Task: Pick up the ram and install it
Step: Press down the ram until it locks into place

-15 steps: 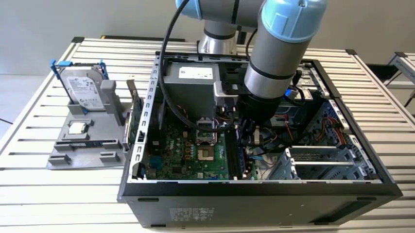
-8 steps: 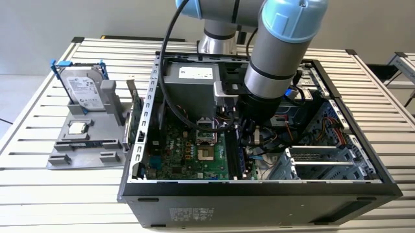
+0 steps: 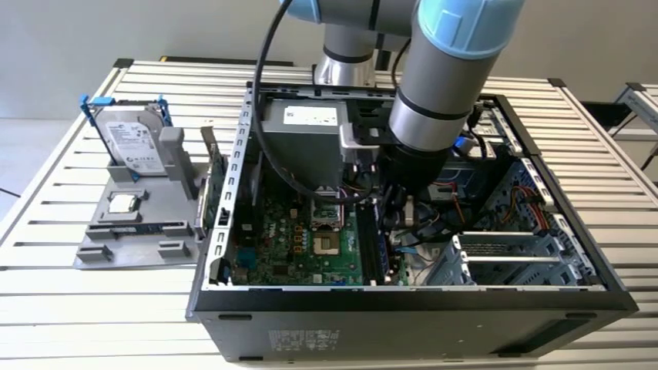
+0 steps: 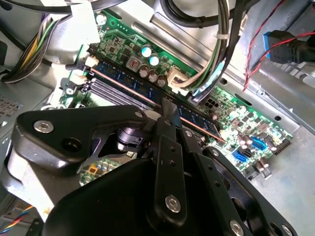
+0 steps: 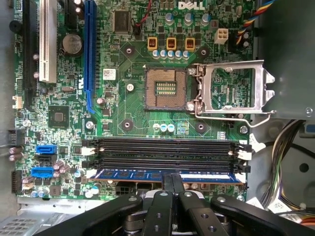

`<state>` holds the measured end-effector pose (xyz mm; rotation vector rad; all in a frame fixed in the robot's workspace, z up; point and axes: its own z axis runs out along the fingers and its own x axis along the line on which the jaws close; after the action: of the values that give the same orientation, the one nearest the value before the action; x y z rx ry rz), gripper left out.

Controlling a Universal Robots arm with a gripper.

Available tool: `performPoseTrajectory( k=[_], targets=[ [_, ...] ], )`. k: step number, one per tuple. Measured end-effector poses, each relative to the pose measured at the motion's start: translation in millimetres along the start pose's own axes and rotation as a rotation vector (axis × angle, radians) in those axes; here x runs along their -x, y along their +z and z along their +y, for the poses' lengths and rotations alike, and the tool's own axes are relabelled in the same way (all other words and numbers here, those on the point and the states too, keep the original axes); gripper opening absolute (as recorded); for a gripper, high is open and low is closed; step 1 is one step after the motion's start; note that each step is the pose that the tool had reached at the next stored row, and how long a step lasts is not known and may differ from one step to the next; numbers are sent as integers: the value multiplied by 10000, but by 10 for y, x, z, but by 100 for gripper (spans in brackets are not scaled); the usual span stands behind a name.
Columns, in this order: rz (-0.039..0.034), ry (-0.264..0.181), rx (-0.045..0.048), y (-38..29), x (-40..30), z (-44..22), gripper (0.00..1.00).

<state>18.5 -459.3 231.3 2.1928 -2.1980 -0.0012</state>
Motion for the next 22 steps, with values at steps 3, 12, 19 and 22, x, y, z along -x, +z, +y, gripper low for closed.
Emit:
performPoseTrajectory(
  k=[3,12,19,22],
  targets=[
    [2,0,0,-41,-1,1,0],
    [1,0,0,-177,-5,4,0],
    [1,0,0,-261,-7,7,0],
    [0,0,0,-297,-8,8,0]
  ],
)
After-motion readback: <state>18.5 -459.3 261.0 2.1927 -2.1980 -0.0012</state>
